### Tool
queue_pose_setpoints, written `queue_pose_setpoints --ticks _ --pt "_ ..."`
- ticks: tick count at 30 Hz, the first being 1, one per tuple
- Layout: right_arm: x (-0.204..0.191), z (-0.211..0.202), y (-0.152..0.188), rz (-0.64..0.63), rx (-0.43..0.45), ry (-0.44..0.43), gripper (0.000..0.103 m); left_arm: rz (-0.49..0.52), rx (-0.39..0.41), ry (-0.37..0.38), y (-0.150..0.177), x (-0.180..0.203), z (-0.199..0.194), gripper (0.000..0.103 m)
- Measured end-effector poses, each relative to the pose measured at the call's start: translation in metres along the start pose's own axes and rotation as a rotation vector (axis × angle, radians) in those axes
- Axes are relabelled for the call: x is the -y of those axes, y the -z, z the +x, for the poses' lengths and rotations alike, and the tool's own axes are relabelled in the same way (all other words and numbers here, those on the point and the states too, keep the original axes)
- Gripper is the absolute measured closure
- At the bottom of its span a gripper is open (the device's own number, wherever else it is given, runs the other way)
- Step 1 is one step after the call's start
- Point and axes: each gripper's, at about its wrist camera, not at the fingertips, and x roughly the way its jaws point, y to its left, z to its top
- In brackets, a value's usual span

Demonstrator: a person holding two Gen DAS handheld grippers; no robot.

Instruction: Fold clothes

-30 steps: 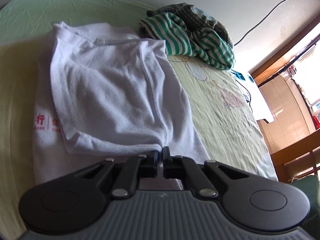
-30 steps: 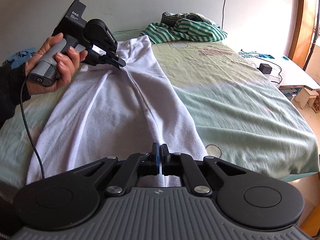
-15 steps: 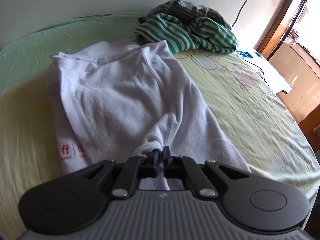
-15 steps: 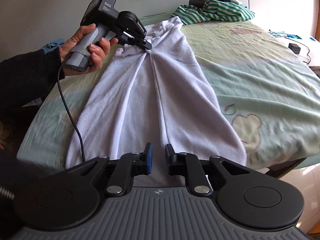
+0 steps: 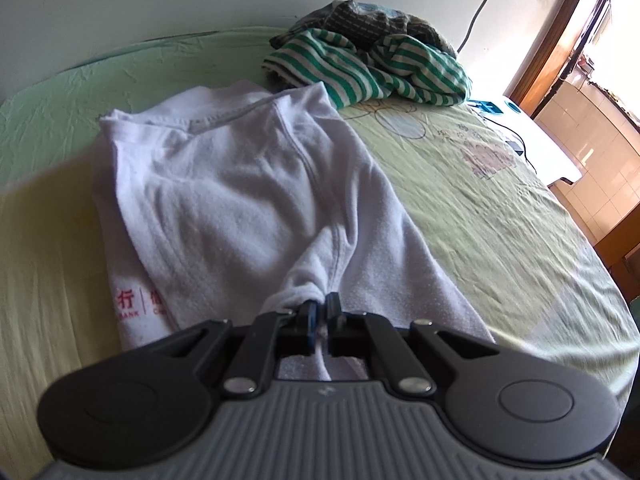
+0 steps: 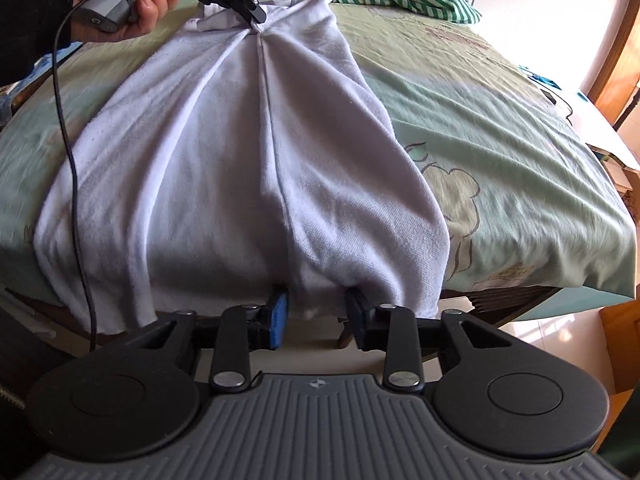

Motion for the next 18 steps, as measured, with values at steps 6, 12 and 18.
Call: queue_pose_setpoints --ticks 6,12,18 --pt "0.005 -0.026 0.0 0.015 -0.002 -0.071 0.101 0.013 0.027 0.012 -0.002 0.002 -0.013 0.103" --pt "-0.009 -0.045 -0.002 -0.038 -0.051 -0.28 0.101 0.033 0.027 -0.009 -0.001 0.001 -0.009 0.103" --pt "-0.009 -0.013 -0.001 -0.012 -0.1 -0.32 0.096 0.06 -0.013 -0.017 0.006 0.001 0.005 0.103"
